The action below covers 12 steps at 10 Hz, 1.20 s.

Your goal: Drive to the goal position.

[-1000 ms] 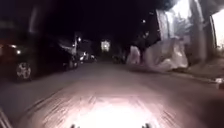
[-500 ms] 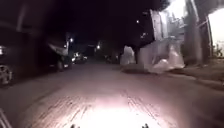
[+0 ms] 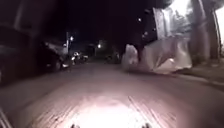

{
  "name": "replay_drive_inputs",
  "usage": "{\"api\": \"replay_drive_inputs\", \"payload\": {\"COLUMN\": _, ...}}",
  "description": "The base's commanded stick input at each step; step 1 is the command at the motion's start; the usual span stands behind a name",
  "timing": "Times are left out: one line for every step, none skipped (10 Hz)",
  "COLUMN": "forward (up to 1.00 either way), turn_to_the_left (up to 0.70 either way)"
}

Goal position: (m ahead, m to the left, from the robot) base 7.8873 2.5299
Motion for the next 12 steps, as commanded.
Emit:
{"api": "replay_drive_inputs", "payload": {"forward": 0.85, "turn_to_the_left": 0.0}}
{"api": "replay_drive_inputs", "payload": {"forward": 0.85, "turn_to_the_left": 0.0}}
{"api": "replay_drive_inputs", "payload": {"forward": 0.85, "turn_to_the_left": 0.0}}
{"api": "replay_drive_inputs", "payload": {"forward": 0.85, "turn_to_the_left": 0.0}}
{"api": "replay_drive_inputs", "payload": {"forward": 0.85, "turn_to_the_left": 0.0}}
{"api": "replay_drive_inputs", "payload": {"forward": 0.85, "turn_to_the_left": 0.0}}
{"api": "replay_drive_inputs", "payload": {"forward": 0.85, "turn_to_the_left": 0.0}}
{"api": "replay_drive_inputs", "payload": {"forward": 0.85, "turn_to_the_left": 0.0}}
{"api": "replay_drive_inputs", "payload": {"forward": 0.85, "turn_to_the_left": 0.0}}
{"api": "replay_drive_inputs", "payload": {"forward": 0.85, "turn_to_the_left": 0.0}}
{"api": "replay_drive_inputs", "payload": {"forward": 0.85, "turn_to_the_left": 0.0}}
{"api": "replay_drive_inputs", "payload": {"forward": 0.85, "turn_to_the_left": 0.0}}
